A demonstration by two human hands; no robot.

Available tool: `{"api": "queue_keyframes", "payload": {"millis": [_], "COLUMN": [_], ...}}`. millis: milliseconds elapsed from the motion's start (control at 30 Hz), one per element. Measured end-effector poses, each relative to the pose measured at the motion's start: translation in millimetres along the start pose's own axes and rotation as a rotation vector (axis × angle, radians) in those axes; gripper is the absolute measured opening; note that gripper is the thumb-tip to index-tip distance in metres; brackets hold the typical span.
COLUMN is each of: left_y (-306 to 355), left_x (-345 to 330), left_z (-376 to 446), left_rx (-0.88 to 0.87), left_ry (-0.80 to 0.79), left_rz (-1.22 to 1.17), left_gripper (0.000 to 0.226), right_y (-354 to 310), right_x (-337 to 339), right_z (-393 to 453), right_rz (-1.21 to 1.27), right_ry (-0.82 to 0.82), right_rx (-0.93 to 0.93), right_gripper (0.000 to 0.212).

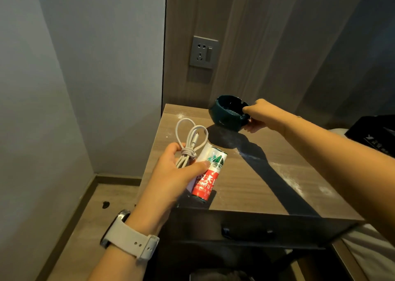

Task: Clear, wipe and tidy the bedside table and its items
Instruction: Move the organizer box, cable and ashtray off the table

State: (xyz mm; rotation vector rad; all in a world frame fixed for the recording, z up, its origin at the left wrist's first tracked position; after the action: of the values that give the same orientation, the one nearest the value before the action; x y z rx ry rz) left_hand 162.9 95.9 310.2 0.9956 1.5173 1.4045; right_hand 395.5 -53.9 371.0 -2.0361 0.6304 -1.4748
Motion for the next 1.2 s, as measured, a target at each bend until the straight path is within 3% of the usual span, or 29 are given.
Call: {"api": "queue_keyframes", "payload": {"millis": [133, 267, 400, 600, 733, 1000, 1200], "left_y": [-5, -35, -58, -51, -37, -20, -30], "left_x": [-25, -53, -78, -110, -151, -289, -410], "left_z": [-29, -73, -109, -121, -121, -125, -123], "left_rx": [0.031, 0.1, 0.063, -0.065, -0.07, -0.049, 0.129], "left_ry": [-0.134, -0.216, -0.279, -0.197, -0.217, -0.425, -0.529], "left_rz": [0.157, 0.272, 0.475, 0.661, 0.595, 0.41, 0.282], "left_gripper": [0.035, 0.038, 0.033, 0.029, 0.029, 0.021, 0.015], "right_y": [40, 95, 145, 206, 247, 332, 411], "right_x": [37, 64, 82, 102, 124, 197, 261], "right_z": [-77, -144, -193, -236, -249, -268, -285], "right_rz": [-0.049, -0.118, -0.131, -0.049, 0.044, 0.182, 0.182], "right_ry": [0.023, 0.026, 0.025, -0.013, 0.01, 0.109, 0.275], "right_rx": [0.035, -0.039, -0.089, -0.11, -0.115, -0.19, -0.261], "right_gripper": [0.028, 0.027, 0.027, 0.027, 0.026, 0.022, 0.025]}}
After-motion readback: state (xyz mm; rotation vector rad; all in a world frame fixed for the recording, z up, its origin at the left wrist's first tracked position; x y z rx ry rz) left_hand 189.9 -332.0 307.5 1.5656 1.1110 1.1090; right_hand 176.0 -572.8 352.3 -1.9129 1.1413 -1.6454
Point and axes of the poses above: each hand's wrist, its own z-axis towards the middle knuckle, its own x-axis out of the back of the hand, y = z × x, the point moved 5 cm from there along z, towards the middle knuckle, and after that the axes turned 3 degrees about -x, right-handed, at the moved point
